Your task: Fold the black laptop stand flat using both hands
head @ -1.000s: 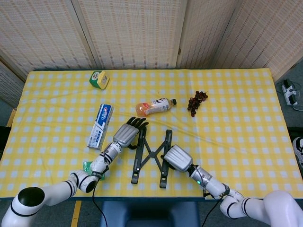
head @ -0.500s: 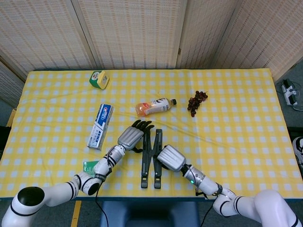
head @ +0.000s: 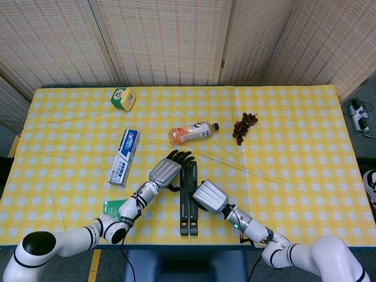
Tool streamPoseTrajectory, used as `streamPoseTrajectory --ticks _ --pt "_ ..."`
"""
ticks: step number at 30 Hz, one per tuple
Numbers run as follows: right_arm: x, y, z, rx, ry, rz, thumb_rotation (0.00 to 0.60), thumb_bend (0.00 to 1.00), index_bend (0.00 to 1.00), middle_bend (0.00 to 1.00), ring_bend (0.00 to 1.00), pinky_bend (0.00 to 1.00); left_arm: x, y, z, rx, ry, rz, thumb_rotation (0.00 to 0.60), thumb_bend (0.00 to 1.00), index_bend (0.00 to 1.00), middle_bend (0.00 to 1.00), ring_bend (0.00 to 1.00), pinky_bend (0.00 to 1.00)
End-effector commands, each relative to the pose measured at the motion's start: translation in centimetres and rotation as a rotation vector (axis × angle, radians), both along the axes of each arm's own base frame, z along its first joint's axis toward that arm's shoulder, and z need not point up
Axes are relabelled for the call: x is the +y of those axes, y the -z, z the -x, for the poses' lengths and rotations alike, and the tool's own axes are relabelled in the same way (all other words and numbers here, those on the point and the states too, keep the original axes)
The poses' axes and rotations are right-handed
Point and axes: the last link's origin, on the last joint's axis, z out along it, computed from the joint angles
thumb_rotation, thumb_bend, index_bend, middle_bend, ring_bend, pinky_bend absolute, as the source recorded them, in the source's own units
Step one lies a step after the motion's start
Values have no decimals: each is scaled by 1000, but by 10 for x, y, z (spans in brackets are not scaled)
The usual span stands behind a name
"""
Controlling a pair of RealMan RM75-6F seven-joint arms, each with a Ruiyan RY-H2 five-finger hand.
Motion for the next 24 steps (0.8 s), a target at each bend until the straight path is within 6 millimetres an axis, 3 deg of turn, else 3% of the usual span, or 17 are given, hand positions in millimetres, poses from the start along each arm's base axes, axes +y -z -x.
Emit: streamPoseTrajectory --ticks 1,6,9,14,19,24 --pt "2 -6 1 12 -13 -1 600 262 644 735 789 726 3 -6 3 -3 -9 -19 600 197 0 0 0 0" --pt "4 -23 -1 73 -69 2 600 261 435 553 646 641 9 -21 11 -21 -36 -48 600 196 0 0 0 0" --pt "1 -32 -10 137 -102 -27 600 261 327 411 515 494 12 -35 17 -40 -57 -73 600 196 0 0 0 0" --pt "-3 -35 -26 285 -157 -111 600 261 177 258 340 258 13 -56 25 -61 -78 -108 600 197 0 0 0 0" --pt "-4 -28 -40 393 -212 -148 600 262 162 184 251 196 13 -72 36 -62 -92 -135 600 196 0 0 0 0" --pt "-4 -19 -48 450 -266 -144 600 262 162 178 235 184 13 -82 45 -68 -113 -151 600 197 0 0 0 0"
